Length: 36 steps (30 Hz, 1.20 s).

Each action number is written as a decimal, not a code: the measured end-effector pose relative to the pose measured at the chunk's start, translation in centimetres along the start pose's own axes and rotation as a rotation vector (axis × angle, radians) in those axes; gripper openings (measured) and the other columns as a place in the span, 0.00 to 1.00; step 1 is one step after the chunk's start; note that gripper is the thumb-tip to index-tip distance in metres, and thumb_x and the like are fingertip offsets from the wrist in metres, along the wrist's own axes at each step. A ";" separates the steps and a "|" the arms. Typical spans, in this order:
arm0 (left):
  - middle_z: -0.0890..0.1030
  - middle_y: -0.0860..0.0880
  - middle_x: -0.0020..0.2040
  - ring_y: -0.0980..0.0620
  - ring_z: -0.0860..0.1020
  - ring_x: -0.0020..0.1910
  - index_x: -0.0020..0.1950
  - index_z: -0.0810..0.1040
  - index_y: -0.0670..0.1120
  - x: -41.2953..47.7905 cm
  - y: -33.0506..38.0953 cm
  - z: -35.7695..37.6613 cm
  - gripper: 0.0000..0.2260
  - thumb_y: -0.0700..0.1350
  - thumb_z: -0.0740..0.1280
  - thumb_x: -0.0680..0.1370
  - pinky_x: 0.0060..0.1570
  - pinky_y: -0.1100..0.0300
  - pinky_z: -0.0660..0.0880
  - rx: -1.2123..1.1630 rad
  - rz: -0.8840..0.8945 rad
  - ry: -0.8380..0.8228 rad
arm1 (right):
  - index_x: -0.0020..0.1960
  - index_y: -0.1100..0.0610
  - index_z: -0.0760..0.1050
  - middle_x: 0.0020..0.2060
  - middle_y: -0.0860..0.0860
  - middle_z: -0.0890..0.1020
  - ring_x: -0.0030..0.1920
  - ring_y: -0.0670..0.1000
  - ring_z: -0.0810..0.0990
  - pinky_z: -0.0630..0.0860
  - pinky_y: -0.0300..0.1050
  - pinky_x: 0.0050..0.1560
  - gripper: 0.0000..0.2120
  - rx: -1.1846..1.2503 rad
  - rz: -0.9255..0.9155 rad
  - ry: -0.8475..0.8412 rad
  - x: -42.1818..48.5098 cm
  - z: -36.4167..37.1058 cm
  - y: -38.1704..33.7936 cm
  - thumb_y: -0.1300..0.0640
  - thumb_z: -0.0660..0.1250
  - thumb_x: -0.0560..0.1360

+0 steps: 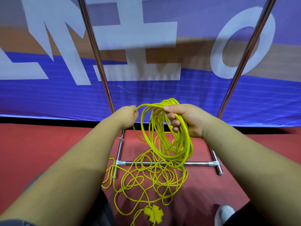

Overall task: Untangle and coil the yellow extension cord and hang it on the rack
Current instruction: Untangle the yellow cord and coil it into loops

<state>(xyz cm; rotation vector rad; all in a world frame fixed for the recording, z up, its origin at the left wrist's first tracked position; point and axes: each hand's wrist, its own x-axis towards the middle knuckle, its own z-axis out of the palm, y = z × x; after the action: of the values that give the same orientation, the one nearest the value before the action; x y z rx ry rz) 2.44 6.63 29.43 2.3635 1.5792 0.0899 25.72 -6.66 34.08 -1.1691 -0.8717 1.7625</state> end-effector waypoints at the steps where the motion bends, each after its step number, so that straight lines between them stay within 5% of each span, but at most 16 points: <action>1: 0.79 0.43 0.47 0.41 0.77 0.45 0.50 0.73 0.43 0.0 -0.5 0.4 0.09 0.45 0.57 0.85 0.41 0.51 0.72 0.019 -0.053 -0.040 | 0.43 0.52 0.74 0.29 0.45 0.70 0.23 0.43 0.67 0.67 0.39 0.27 0.11 0.035 -0.013 0.003 -0.1 -0.1 -0.2 0.53 0.67 0.83; 4: 0.79 0.42 0.46 0.41 0.77 0.43 0.49 0.76 0.42 -0.7 -1.9 0.8 0.10 0.43 0.58 0.85 0.40 0.50 0.72 0.075 -0.200 -0.152 | 0.44 0.50 0.73 0.27 0.44 0.68 0.22 0.42 0.66 0.68 0.39 0.26 0.09 0.127 -0.068 0.039 -0.1 -0.5 -1.1 0.51 0.67 0.83; 8: 0.79 0.44 0.38 0.42 0.78 0.39 0.59 0.80 0.36 -1.0 -2.6 0.7 0.20 0.50 0.56 0.88 0.39 0.53 0.74 -0.007 -0.295 -0.213 | 0.45 0.49 0.73 0.27 0.44 0.68 0.23 0.42 0.65 0.68 0.39 0.27 0.10 0.232 -0.125 0.094 -0.2 -1.3 -1.8 0.49 0.66 0.84; 12: 0.83 0.40 0.43 0.43 0.81 0.35 0.60 0.77 0.37 -0.7 -1.6 0.1 0.20 0.55 0.62 0.86 0.30 0.55 0.74 -0.178 -0.414 -0.047 | 0.42 0.49 0.72 0.29 0.44 0.69 0.25 0.43 0.67 0.71 0.40 0.29 0.13 0.234 -0.148 0.152 0.1 -1.8 -1.6 0.47 0.68 0.83; 14: 0.78 0.42 0.44 0.45 0.78 0.33 0.60 0.70 0.42 -1.0 -0.7 -0.3 0.13 0.52 0.63 0.85 0.29 0.55 0.71 -0.173 -0.367 0.081 | 0.42 0.49 0.73 0.29 0.44 0.70 0.26 0.44 0.67 0.71 0.41 0.30 0.13 0.264 -0.158 0.180 0.4 -1.9 -1.4 0.47 0.68 0.83; 16: 0.76 0.43 0.43 0.44 0.80 0.30 0.57 0.68 0.47 -1.3 0.2 -0.6 0.03 0.41 0.60 0.85 0.29 0.50 0.78 -0.312 -0.268 0.044 | 0.43 0.50 0.74 0.29 0.44 0.71 0.26 0.44 0.68 0.70 0.42 0.31 0.11 0.304 -0.170 0.214 0.6 -2.2 -1.3 0.48 0.68 0.83; 19: 0.81 0.38 0.46 0.45 0.82 0.30 0.57 0.76 0.45 -1.8 1.4 -0.6 0.15 0.34 0.52 0.81 0.35 0.50 0.83 -0.383 -0.184 -0.161 | 0.43 0.52 0.73 0.30 0.45 0.71 0.27 0.46 0.69 0.71 0.43 0.32 0.09 0.338 -0.169 0.241 0.8 -2.5 -1.4 0.53 0.65 0.82; 22: 0.83 0.43 0.49 0.48 0.85 0.37 0.58 0.80 0.46 -2.4 1.7 -0.7 0.15 0.33 0.59 0.79 0.45 0.51 0.84 -0.228 -0.080 -0.272 | 0.41 0.52 0.72 0.31 0.45 0.71 0.27 0.47 0.69 0.71 0.43 0.33 0.08 0.309 -0.164 0.252 0.8 -2.5 -1.4 0.56 0.64 0.80; 26: 0.79 0.50 0.46 0.48 0.79 0.46 0.48 0.78 0.53 -2.9 1.6 -1.2 0.11 0.46 0.79 0.73 0.48 0.51 0.78 0.120 0.134 -0.166 | 0.39 0.52 0.71 0.30 0.46 0.70 0.27 0.46 0.69 0.70 0.44 0.33 0.11 0.304 -0.174 0.277 0.9 -2.3 -1.3 0.58 0.64 0.81; 29: 0.78 0.50 0.44 0.50 0.78 0.45 0.43 0.81 0.57 -3.3 1.9 -2.2 0.09 0.58 0.77 0.74 0.47 0.52 0.75 -0.020 0.201 -0.174 | 0.39 0.52 0.71 0.31 0.46 0.71 0.27 0.47 0.69 0.70 0.44 0.34 0.11 0.351 -0.181 0.281 0.8 -2.4 -1.4 0.58 0.64 0.80; 33: 0.77 0.53 0.48 0.60 0.77 0.46 0.50 0.87 0.63 -4.5 1.7 -3.9 0.06 0.59 0.70 0.80 0.50 0.64 0.72 -0.288 0.268 -0.208 | 0.40 0.52 0.72 0.31 0.46 0.72 0.28 0.47 0.70 0.71 0.44 0.34 0.10 0.388 -0.182 0.296 0.8 -2.5 -1.4 0.58 0.65 0.80; 36: 0.82 0.52 0.51 0.56 0.79 0.49 0.52 0.88 0.59 -5.2 1.3 -4.4 0.12 0.61 0.66 0.82 0.60 0.57 0.77 -0.462 0.213 -0.245 | 0.41 0.53 0.73 0.31 0.46 0.73 0.29 0.47 0.72 0.73 0.45 0.35 0.10 0.423 -0.181 0.312 0.9 -2.3 -1.2 0.57 0.65 0.81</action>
<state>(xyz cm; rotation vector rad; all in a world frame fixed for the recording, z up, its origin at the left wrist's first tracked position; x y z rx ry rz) 0.60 2.40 34.58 2.0738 1.0553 0.1820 27.97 -5.15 34.04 -1.0106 -0.3807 1.4731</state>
